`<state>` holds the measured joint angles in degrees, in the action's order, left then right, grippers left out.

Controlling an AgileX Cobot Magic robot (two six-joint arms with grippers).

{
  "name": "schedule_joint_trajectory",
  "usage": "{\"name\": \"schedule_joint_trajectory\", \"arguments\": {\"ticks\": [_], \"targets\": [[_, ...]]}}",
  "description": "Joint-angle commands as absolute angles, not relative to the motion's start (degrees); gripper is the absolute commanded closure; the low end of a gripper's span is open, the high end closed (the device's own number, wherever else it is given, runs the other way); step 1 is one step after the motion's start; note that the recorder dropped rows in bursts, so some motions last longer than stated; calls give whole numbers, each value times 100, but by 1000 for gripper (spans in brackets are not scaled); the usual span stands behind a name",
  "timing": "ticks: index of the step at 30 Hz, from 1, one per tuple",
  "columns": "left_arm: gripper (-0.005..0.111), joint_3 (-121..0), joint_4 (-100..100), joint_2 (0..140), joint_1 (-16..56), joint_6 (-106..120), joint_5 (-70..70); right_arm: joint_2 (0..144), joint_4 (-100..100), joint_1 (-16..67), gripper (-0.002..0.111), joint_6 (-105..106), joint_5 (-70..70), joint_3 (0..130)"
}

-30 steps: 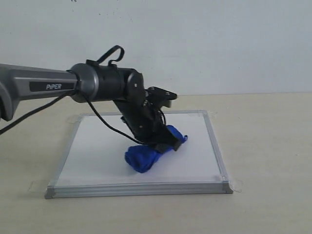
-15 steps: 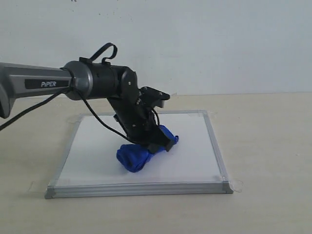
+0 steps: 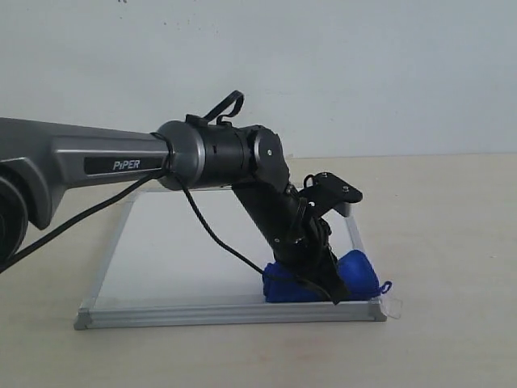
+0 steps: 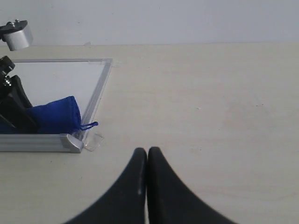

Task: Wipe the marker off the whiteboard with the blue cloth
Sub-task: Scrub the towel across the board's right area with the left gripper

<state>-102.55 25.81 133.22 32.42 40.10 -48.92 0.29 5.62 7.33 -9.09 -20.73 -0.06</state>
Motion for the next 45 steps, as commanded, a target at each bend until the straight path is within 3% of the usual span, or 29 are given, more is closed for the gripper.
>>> {"name": "schedule_joint_trajectory", "arguments": {"ticks": [1, 11, 17, 22, 25, 31, 38, 45], "targets": [[103, -10211, 2463, 13415, 3207, 3551, -4425, 0, 590, 693, 108, -890, -2083, 0], [103, -10649, 1812, 13584, 2300, 2311, -4331, 0, 590, 693, 108, -890, -2083, 0], [103, -10709, 1562, 13584, 2198, 1992, -4454, 0, 590, 693, 108, -890, -2083, 0], [103, -10709, 1587, 13593, 2469, 2282, -4880, 0, 590, 693, 108, -890, -2083, 0], [103, -10709, 1604, 13593, 3010, 2743, -5014, 0, 590, 693, 108, -890, -2083, 0], [103, -11073, 1501, 13580, 3431, 2741, -4531, 0, 590, 693, 108, -890, -2083, 0], [103, -11105, -544, 13824, 2543, 520, -4684, 0, 590, 693, 108, -890, -2083, 0], [103, -11105, -368, 13725, 2260, 147, -4695, 0, 590, 693, 108, -890, -2083, 0]]}}
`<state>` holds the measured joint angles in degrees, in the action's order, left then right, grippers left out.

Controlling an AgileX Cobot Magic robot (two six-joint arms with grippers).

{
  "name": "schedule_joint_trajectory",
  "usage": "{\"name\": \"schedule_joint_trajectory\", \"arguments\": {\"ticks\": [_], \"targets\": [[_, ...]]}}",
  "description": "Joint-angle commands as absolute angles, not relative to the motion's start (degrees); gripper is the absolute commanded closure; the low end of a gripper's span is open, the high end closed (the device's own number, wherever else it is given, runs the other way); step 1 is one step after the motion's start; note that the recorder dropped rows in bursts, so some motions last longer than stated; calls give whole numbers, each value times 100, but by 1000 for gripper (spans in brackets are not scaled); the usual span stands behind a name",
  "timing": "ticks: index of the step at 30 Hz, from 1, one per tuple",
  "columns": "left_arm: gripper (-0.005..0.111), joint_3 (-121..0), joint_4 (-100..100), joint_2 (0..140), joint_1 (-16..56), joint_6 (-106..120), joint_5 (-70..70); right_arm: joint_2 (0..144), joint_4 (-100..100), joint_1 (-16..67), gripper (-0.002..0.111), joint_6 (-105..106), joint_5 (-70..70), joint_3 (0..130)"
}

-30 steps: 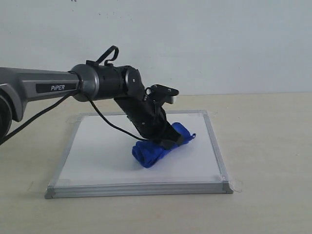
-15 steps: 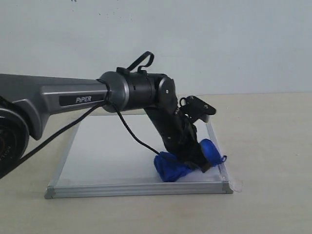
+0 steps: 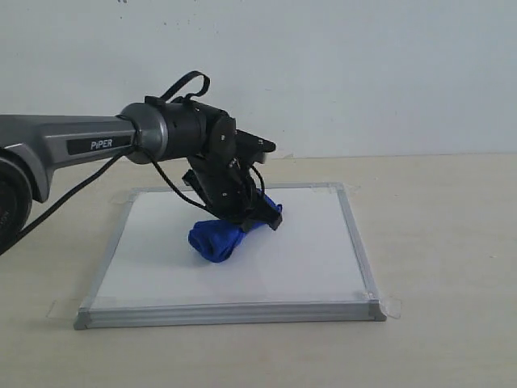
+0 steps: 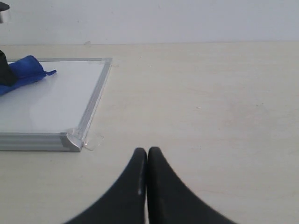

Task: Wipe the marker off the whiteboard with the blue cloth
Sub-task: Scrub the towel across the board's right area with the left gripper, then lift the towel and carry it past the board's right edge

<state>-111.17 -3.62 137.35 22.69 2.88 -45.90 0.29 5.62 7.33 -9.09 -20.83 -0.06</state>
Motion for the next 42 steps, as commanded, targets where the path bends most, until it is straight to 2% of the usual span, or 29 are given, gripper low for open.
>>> {"name": "schedule_joint_trajectory", "arguments": {"ticks": [1, 10, 16, 23, 34, 42], "targets": [[103, -11105, -343, 13725, 2299, 182, -4697, 0, 590, 693, 108, -890, -2083, 0], [103, -11092, 412, 13831, 2999, 1362, -4693, 0, 590, 693, 108, -890, -2083, 0], [103, -11330, 825, 13808, 3355, 1392, -4584, 0, 590, 693, 108, -890, -2083, 0], [103, -11821, 1698, 13797, 3220, 605, -4298, 0, 590, 693, 108, -890, -2083, 0], [103, -11835, 3284, 13797, 3126, -48, -3166, 0, 590, 693, 108, -890, -2083, 0], [103, -11800, 4371, 13880, 3126, -48, -2832, 0, 590, 693, 108, -890, -2083, 0]]}}
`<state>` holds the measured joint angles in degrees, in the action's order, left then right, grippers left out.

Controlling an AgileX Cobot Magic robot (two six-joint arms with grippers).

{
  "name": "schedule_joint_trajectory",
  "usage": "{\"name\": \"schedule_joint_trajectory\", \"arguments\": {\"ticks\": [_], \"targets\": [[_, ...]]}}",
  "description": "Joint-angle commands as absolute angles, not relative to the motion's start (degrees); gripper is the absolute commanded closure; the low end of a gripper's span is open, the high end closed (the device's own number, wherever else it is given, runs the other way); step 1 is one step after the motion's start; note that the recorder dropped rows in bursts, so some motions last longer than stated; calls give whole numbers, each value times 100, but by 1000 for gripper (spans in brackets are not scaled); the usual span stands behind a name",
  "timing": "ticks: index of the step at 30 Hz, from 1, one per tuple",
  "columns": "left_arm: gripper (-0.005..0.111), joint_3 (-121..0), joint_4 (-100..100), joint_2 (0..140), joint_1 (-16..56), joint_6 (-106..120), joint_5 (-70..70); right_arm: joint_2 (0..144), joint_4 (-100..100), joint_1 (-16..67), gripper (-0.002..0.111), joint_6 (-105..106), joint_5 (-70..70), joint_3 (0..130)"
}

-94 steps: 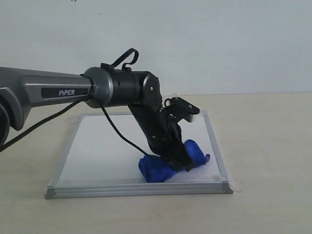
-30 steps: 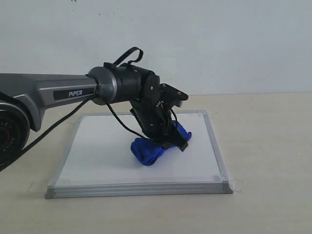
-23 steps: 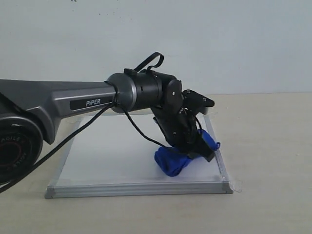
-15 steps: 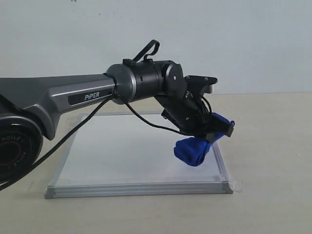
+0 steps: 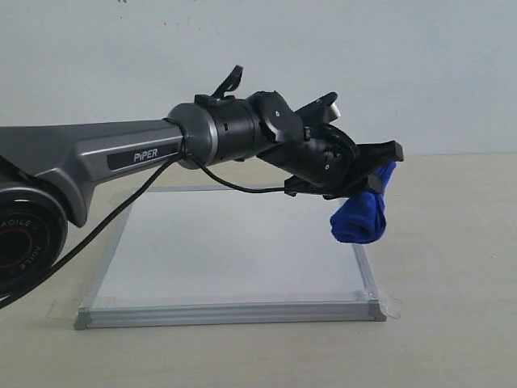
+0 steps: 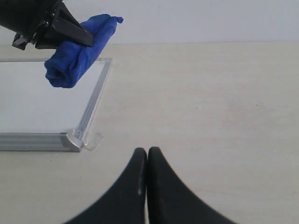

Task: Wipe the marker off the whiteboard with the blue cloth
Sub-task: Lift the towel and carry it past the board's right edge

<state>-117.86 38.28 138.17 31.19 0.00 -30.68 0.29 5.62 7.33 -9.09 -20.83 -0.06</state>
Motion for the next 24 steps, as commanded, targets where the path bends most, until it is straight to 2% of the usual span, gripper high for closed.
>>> {"name": "schedule_joint_trajectory", "arguments": {"ticks": [1, 14, 24], "targets": [[103, -11771, 4486, 13897, 3126, -48, -2778, 0, 590, 693, 108, -890, -2083, 0], [103, -11268, 5888, 13971, 3543, -48, -1068, 0, 590, 693, 108, -890, -2083, 0], [103, -11050, 6064, 14155, 3598, -357, -1074, 0, 590, 693, 108, -890, -2083, 0]]}}
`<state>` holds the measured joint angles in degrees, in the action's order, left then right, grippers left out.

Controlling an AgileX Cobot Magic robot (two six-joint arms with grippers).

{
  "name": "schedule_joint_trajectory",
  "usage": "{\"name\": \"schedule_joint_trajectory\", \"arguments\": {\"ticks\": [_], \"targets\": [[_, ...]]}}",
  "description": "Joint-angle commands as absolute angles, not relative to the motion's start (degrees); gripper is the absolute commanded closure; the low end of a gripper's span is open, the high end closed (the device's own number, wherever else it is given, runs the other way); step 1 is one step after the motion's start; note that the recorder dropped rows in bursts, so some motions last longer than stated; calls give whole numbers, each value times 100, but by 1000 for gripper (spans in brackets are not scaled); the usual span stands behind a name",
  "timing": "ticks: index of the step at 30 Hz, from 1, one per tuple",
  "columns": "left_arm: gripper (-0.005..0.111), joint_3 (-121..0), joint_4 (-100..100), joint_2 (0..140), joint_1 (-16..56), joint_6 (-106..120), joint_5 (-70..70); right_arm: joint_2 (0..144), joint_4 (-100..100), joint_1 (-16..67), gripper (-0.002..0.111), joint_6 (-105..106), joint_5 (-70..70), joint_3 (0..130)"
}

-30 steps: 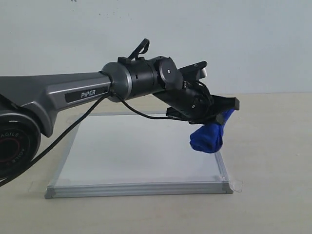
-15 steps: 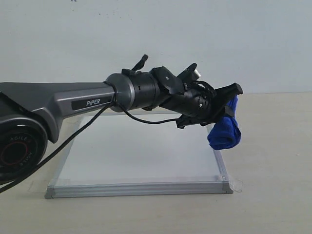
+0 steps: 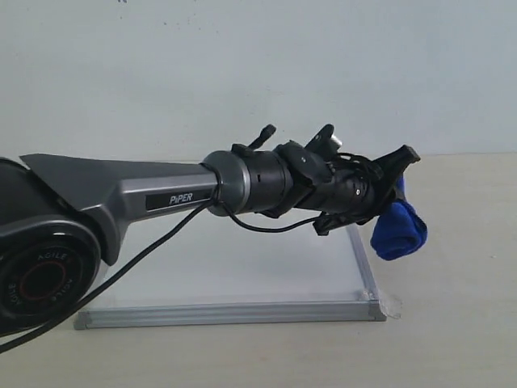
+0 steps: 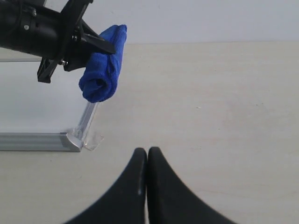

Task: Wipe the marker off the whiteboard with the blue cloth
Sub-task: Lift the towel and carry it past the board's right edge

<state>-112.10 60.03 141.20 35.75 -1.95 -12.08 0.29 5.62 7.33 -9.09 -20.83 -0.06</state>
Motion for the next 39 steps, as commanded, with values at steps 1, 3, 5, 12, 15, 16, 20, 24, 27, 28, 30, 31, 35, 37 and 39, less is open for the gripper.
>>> {"name": "schedule_joint_trajectory", "arguments": {"ticks": [1, 3, 5, 12, 15, 16, 20, 24, 27, 28, 30, 31, 35, 37, 39], "targets": [[103, -11021, 6064, 14155, 3598, -413, -1062, 0, 590, 693, 108, -890, -2083, 0], [103, -10981, 6064, 14155, 3598, -455, -1039, 0, 590, 693, 108, -890, -2083, 0], [103, -10981, 6064, 14155, 3598, -455, -1049, 0, 590, 693, 108, -890, -2083, 0], [103, -10981, 6064, 14230, 3608, -809, -1172, 0, 590, 693, 108, -890, -2083, 0], [103, -10974, 6064, 14261, 3608, -970, -1158, 0, 590, 693, 108, -890, -2083, 0], [103, -10974, 6064, 14271, 3608, -970, -1145, 0, 590, 693, 108, -890, -2083, 0], [103, -10969, 6064, 14270, 3608, -943, -1092, 0, 590, 693, 108, -890, -2083, 0], [103, -10969, 6064, 14270, 3608, -945, -1049, 0, 590, 693, 108, -890, -2083, 0], [103, -10969, 6064, 14270, 3608, -945, -1049, 0, 590, 693, 108, -890, -2083, 0], [103, -10969, 6064, 14270, 3608, -945, -1049, 0, 590, 693, 108, -890, -2083, 0], [103, -10969, 6064, 14270, 3608, -945, -1049, 0, 590, 693, 108, -890, -2083, 0], [102, -10969, 6064, 14270, 3608, -945, -1068, 0, 590, 693, 108, -890, -2083, 0], [86, -10969, 6064, 14270, 3608, -945, -1090, 0, 590, 693, 108, -890, -2083, 0], [70, -10969, 6064, 14270, 3608, -945, -1113, 0, 590, 693, 108, -890, -2083, 0], [57, -10969, 6039, 14270, 3608, -945, -1157, 0, 590, 693, 108, -890, -2083, 0]]}}
